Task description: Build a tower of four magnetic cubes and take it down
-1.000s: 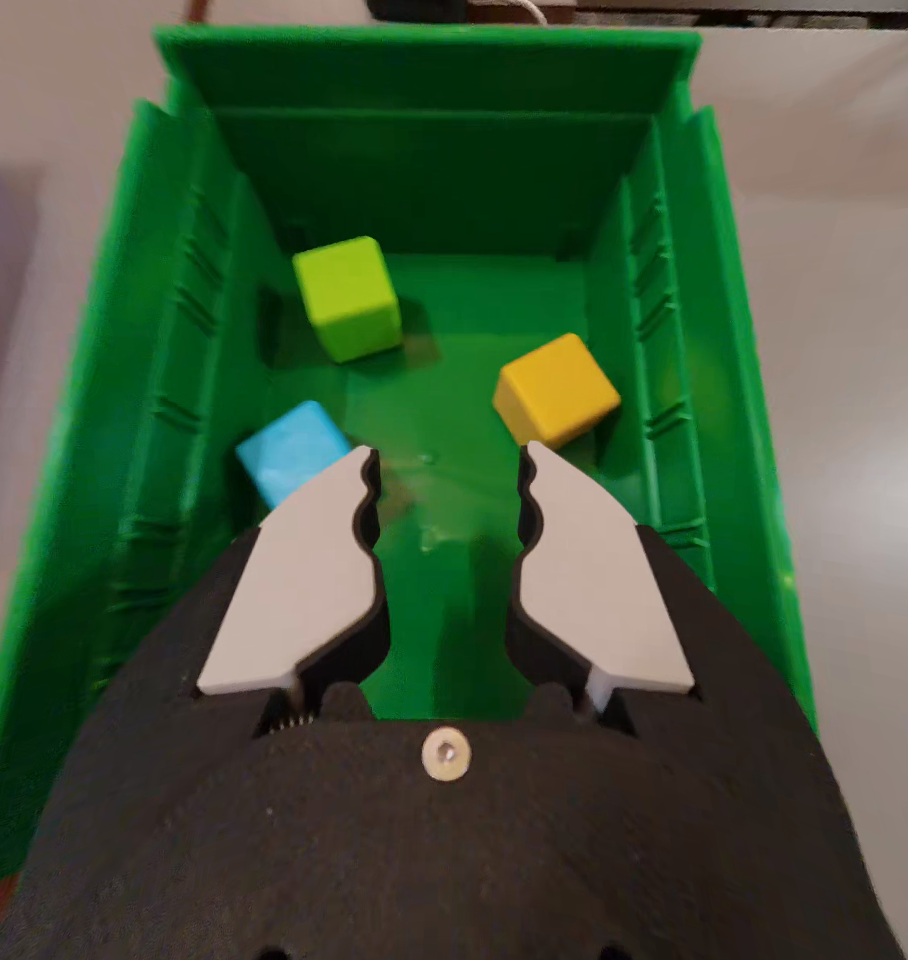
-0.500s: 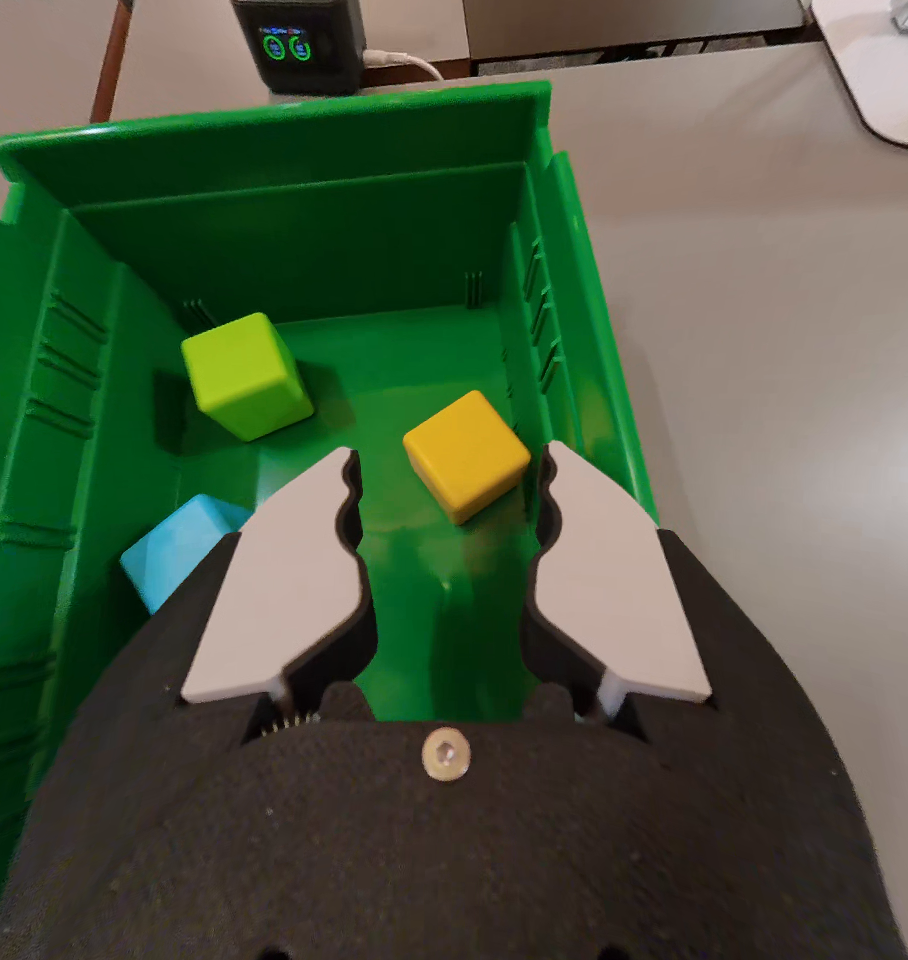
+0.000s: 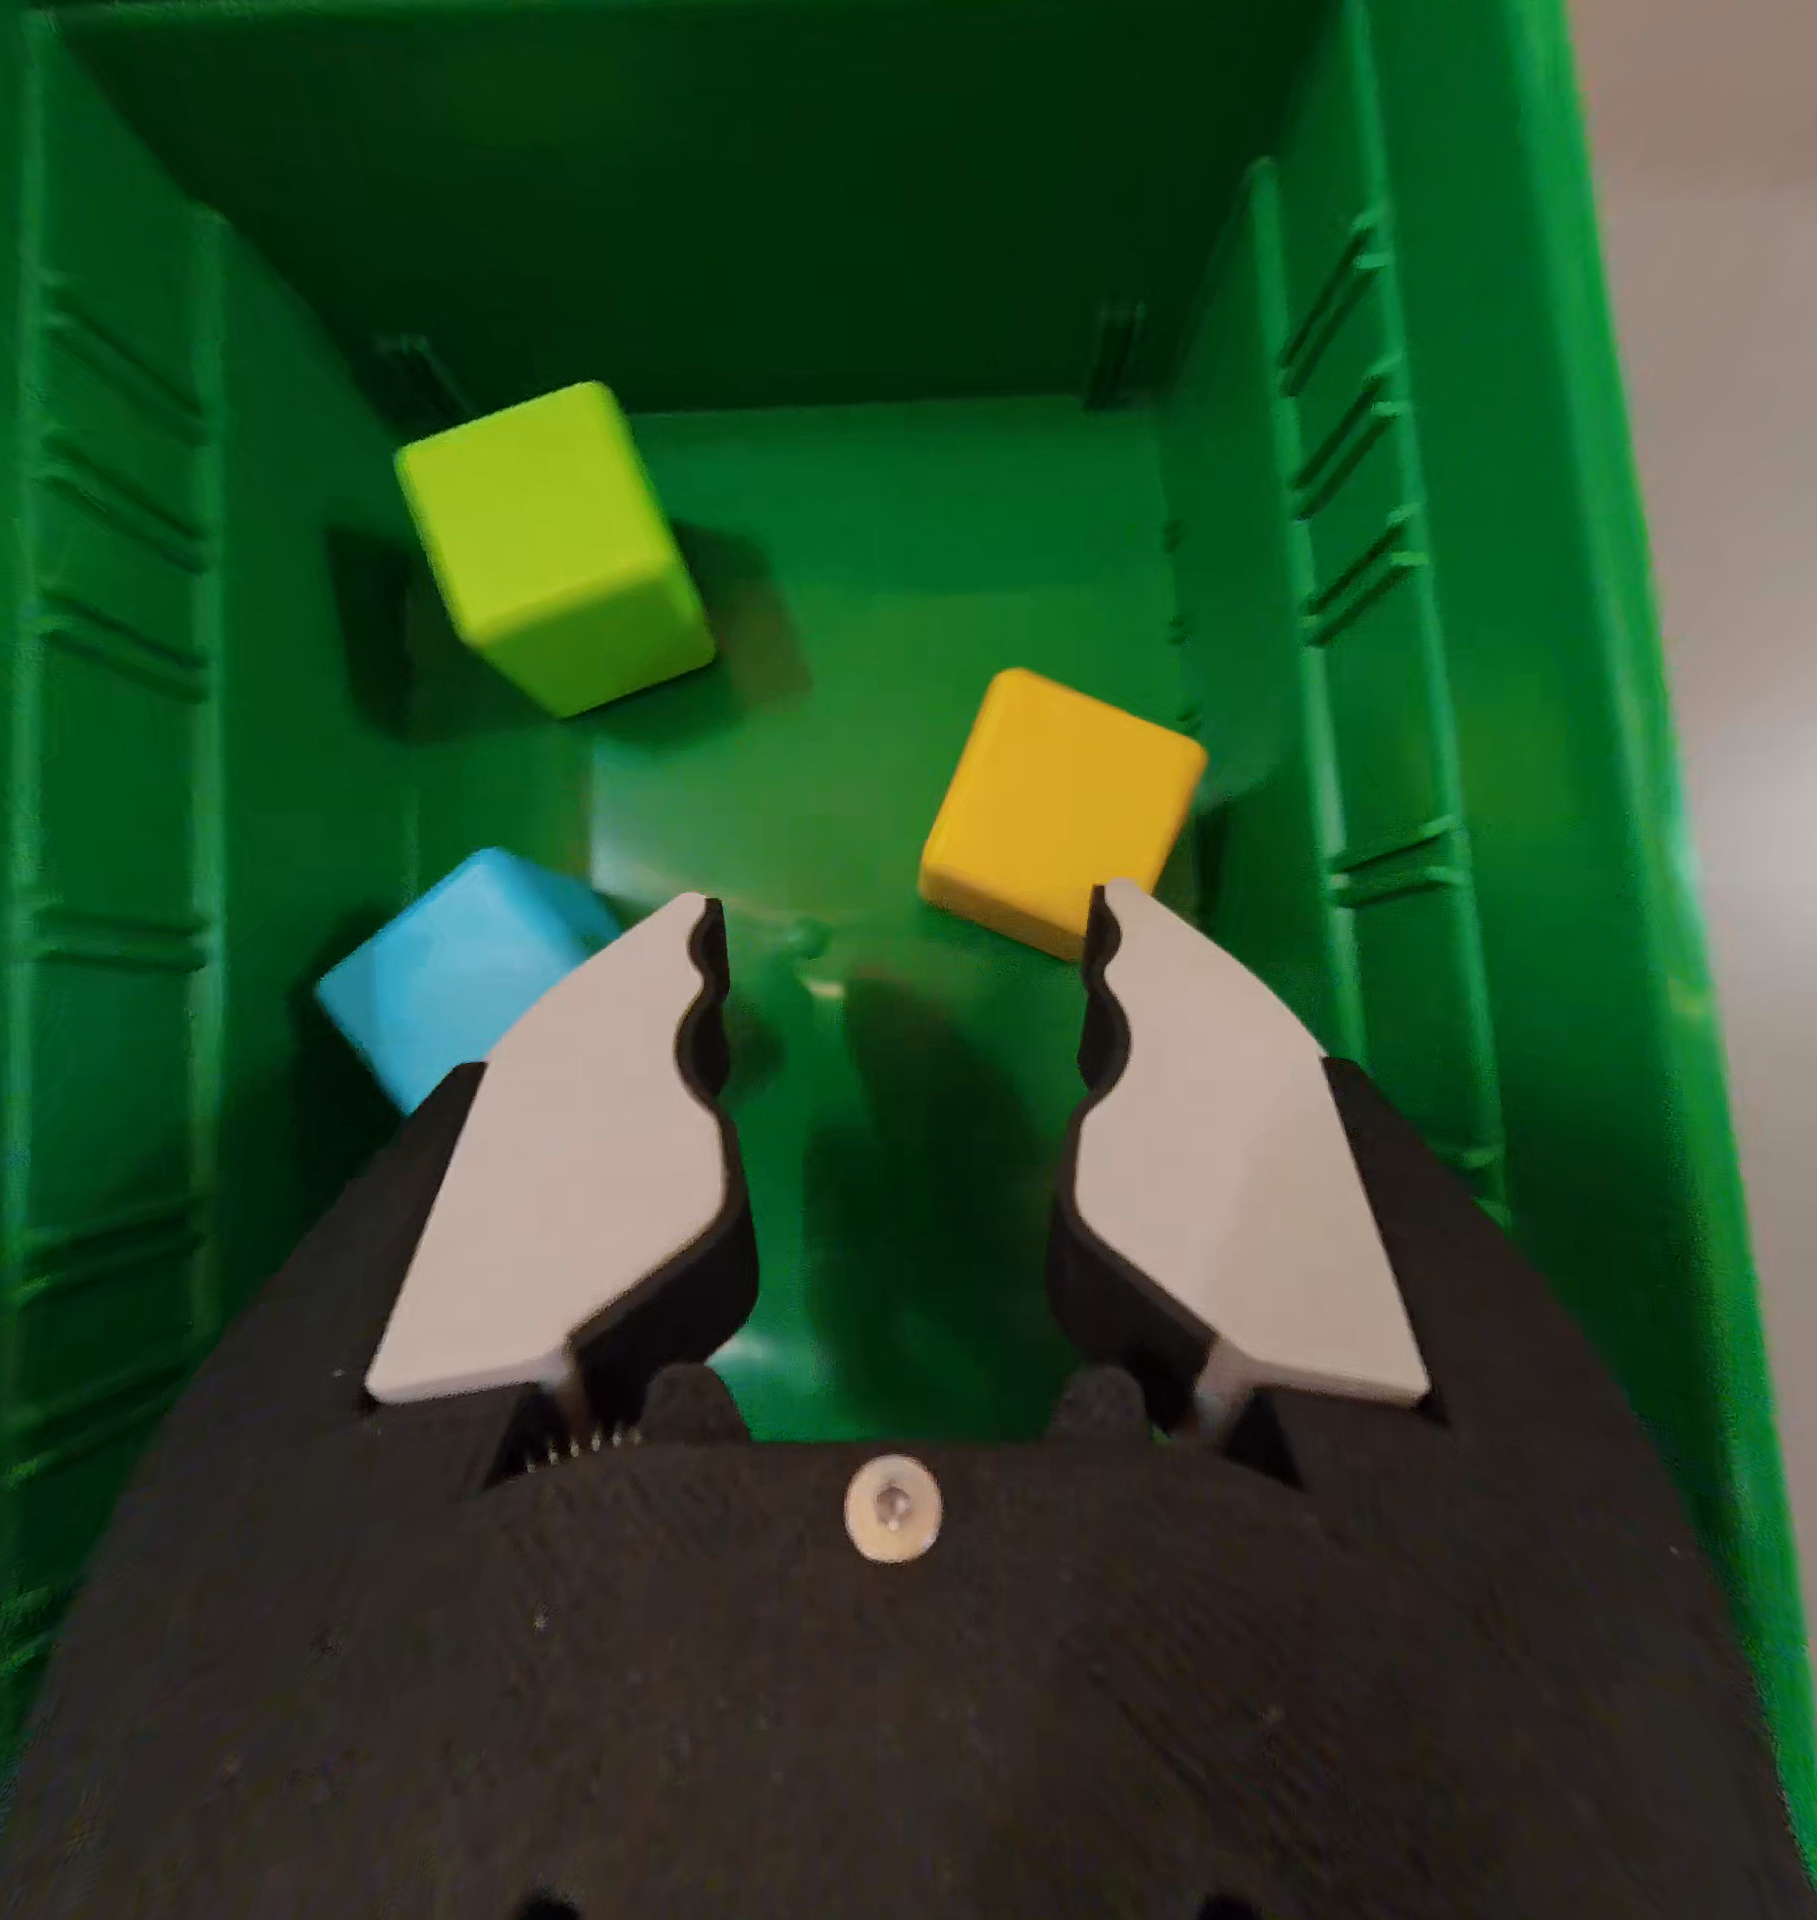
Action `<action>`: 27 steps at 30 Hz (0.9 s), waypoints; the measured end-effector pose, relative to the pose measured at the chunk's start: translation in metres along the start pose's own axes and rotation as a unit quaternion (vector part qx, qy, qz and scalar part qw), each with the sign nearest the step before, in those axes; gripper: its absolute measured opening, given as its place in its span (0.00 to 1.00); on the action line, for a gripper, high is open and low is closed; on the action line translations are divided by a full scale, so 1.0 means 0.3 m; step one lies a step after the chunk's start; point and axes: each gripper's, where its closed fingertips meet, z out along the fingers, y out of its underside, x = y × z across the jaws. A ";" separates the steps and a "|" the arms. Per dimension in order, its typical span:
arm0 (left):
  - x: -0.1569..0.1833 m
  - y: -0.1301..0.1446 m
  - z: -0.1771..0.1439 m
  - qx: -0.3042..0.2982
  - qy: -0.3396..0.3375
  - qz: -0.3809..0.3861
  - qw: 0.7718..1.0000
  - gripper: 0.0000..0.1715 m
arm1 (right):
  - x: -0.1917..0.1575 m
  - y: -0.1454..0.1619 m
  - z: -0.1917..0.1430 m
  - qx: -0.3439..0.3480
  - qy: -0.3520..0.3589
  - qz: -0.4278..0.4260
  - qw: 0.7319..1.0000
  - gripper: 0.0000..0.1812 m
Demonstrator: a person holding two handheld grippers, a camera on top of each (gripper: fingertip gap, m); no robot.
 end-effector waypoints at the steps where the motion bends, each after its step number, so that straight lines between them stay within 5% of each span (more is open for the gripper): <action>1: -0.031 0.001 -0.009 0.001 -0.019 -0.001 1.000 0.38 | 0.000 0.001 0.002 -0.001 0.000 0.000 1.000 0.18; 3: -0.070 -0.010 -0.027 0.015 -0.044 0.001 0.999 0.35 | 0.000 0.004 0.004 -0.003 -0.001 0.001 1.000 0.18; 11: 0.038 -0.059 -0.014 0.049 0.032 -0.004 0.998 0.36 | 0.012 0.011 0.013 -0.008 0.001 0.009 1.000 0.18; 16: 0.019 -0.051 0.022 0.038 -0.033 0.058 0.997 0.41 | 0.011 0.009 0.011 -0.006 0.000 0.010 1.000 0.18; 22: 0.055 -0.084 0.032 0.099 -0.035 0.129 0.986 0.43 | 0.008 0.012 0.012 -0.008 -0.004 0.012 1.000 0.18; 27: 0.099 -0.049 0.034 0.079 0.029 0.140 0.987 0.46 | 0.007 0.009 0.010 -0.006 -0.002 0.010 1.000 0.18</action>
